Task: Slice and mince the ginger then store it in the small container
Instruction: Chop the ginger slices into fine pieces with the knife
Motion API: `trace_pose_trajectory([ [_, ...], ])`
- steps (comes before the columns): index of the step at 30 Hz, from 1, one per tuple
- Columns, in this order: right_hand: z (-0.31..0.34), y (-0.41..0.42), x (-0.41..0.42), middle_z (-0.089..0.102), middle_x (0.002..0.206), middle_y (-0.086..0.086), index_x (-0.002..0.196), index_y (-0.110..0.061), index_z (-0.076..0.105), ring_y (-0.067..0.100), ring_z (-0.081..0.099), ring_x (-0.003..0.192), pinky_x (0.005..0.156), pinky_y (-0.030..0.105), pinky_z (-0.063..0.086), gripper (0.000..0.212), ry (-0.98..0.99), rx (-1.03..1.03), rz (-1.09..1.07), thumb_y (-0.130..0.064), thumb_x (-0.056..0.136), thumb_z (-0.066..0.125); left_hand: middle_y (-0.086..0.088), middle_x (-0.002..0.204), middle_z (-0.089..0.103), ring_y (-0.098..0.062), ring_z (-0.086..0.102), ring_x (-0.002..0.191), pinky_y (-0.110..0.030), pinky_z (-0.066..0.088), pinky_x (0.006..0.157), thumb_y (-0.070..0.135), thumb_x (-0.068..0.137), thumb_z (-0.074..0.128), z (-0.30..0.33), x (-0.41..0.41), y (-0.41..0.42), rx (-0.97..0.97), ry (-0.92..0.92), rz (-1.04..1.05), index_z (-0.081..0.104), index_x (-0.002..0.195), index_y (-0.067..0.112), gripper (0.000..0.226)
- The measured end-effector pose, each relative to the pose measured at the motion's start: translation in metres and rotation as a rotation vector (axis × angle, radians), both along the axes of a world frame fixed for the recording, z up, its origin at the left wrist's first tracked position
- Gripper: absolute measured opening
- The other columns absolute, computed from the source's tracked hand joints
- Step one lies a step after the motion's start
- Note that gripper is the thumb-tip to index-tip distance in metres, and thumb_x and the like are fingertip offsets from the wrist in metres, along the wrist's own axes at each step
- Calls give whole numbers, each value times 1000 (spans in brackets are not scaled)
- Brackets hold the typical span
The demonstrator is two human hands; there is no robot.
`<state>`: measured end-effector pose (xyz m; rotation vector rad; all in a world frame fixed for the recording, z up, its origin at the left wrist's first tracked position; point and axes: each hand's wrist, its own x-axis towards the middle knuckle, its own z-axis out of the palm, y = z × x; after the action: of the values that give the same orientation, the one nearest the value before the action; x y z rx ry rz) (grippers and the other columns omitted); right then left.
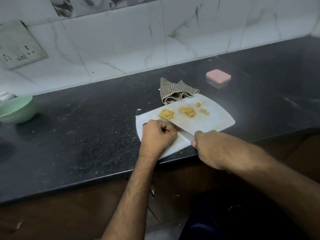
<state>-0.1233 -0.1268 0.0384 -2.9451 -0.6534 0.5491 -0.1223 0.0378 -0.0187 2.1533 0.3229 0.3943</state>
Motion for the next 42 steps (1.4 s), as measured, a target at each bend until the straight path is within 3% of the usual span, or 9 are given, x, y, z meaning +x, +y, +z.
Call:
trace_pose_trajectory([
  [4, -9, 6, 0, 48, 85, 2, 122, -14, 46, 23, 59, 93, 81, 38, 51, 19, -50, 6, -10, -21, 105, 43, 6, 58, 67, 2, 52, 50, -10, 40, 50, 6, 76, 72, -2, -1, 0, 26, -3, 5, 70, 59, 15, 20],
  [8, 0, -9, 5, 44, 80, -2, 115, -17, 49, 20, 50, 83, 70, 35, 40, 30, -136, 10, 26, -41, 107, 32, 4, 59, 64, -1, 51, 52, -12, 41, 51, 13, 76, 70, -4, 0, -3, 43, -36, 48, 65, 62, 17, 15],
  [12, 5, -20, 6, 42, 76, -4, 98, -22, 45, 20, 47, 77, 64, 34, 38, 31, -302, 18, 50, -52, 103, 38, 8, 56, 51, -3, 42, 52, -13, 38, 52, 12, 78, 69, -4, -3, -1, -6, -143, 112, 57, 65, 9, 18],
  [20, -12, -53, 60, 68, 100, -5, 105, -31, 40, 26, 66, 88, 65, 34, 47, 37, -549, 18, 181, -67, 96, 39, 9, 67, 44, -9, 42, 64, -25, 35, 60, 20, 76, 59, -9, -10, 2, 41, -454, 159, 46, 65, 16, 18],
  [25, -23, -65, 85, 64, 104, -17, 115, -37, 40, 14, 66, 88, 67, 32, 53, 46, -595, 30, 276, -76, 90, 35, 15, 91, 55, -1, 48, 100, -41, 37, 90, 37, 84, 62, -14, -5, 5, 224, -356, 82, 64, 82, 31, 6],
  [28, -33, -71, 90, 64, 103, -20, 116, -39, 44, 9, 65, 85, 64, 31, 52, 40, -626, 91, 321, -71, 93, 36, 20, 103, 54, 1, 42, 110, -37, 30, 91, 51, 92, 63, -18, -2, 5, 303, -307, 21, 72, 99, 36, 19],
  [34, -44, -77, 101, 68, 91, -21, 110, -39, 60, 10, 68, 74, 50, 26, 43, 34, -713, 277, 372, -51, 81, 71, 20, 108, 55, -5, 42, 108, -32, 19, 80, 57, 97, 58, -14, 4, 2, 504, -205, 10, 74, 109, 33, 32],
  [39, -52, -79, 106, 69, 96, -20, 114, -39, 63, 8, 69, 82, 54, 28, 50, 37, -762, 275, 403, -45, 80, 74, 20, 114, 61, -7, 46, 110, -36, 26, 86, 71, 90, 55, -5, 10, -6, 537, -52, -35, 70, 121, 34, 51],
  [42, -55, -80, 107, 69, 97, -21, 112, -38, 64, 6, 69, 85, 56, 27, 50, 37, -743, 292, 400, -39, 77, 77, 21, 85, 69, -6, 57, 96, -39, 35, 90, 65, 85, 70, 5, 21, -10, 462, 40, -58, 76, 100, 37, 32],
])
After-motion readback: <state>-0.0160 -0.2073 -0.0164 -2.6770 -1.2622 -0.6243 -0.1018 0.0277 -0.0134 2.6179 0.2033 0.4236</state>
